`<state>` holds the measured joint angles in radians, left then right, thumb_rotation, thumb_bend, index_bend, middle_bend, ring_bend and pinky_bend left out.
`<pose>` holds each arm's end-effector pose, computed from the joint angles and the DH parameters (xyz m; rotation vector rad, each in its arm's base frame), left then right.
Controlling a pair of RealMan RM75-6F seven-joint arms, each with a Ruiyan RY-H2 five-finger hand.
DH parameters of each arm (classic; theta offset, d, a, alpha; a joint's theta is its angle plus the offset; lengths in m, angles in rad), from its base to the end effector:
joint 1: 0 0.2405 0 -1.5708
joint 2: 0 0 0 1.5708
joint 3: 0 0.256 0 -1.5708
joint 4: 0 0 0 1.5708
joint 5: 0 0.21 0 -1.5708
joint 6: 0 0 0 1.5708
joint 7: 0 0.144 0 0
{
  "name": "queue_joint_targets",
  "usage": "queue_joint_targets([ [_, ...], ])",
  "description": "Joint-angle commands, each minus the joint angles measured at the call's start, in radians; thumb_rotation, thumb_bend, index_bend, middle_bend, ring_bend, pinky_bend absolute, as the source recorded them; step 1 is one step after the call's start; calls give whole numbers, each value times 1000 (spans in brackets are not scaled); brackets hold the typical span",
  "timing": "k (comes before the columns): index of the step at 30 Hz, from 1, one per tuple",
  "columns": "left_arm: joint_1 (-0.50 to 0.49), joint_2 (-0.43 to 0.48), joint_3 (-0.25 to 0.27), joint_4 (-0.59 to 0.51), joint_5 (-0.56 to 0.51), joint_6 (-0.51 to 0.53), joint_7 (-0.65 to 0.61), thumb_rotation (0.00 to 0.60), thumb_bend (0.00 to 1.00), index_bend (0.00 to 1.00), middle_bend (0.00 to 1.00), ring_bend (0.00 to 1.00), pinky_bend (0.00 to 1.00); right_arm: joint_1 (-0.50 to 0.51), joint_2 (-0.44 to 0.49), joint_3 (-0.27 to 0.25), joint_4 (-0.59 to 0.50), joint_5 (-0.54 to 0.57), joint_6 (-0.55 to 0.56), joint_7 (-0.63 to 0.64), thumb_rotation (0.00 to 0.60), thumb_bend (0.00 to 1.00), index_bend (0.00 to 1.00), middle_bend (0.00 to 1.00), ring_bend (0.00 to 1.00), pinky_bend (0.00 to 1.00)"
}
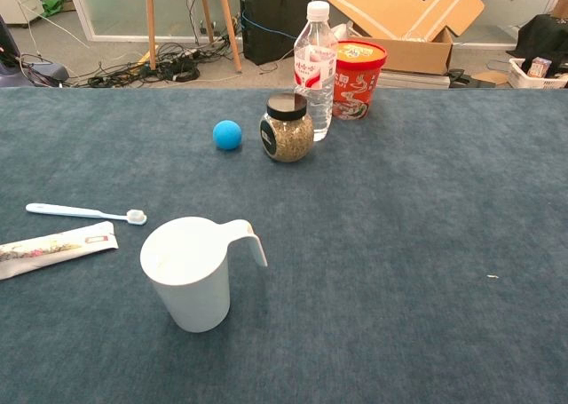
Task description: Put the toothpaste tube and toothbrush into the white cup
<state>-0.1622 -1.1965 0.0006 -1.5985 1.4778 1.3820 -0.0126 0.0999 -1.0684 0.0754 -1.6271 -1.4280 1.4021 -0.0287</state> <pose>-0.3041 0.1923 0.1155 -1.4785 -1.0379 -0.9089 -0.3208 -0.1908 0.1711 1.3795 -0.9188 0.8070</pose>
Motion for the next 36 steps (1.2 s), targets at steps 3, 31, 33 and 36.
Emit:
queue_joint_targets([
  [3,-1,-4,-3,13,-6,-6,-8,600,124,243,124,39,34,4,1,0,-2,-8,-1,-4,600,0,43,184,72,625],
  [31,-79,-39,-24,13,-64,-167,15,600,41,434,59,0,28,-12,7,-9,-3,-32,31,28,600,0,43,184,72,625],
  [33,-88,-47,-30,15,-78,-181,31,600,38,423,58,0,27,-11,7,-9,-3,-31,30,29,600,0,43,184,72,625],
  [36,-104,-62,-40,20,-109,-210,53,600,22,392,58,0,25,-12,8,-10,-4,-34,31,28,600,0,43,184,72,625],
])
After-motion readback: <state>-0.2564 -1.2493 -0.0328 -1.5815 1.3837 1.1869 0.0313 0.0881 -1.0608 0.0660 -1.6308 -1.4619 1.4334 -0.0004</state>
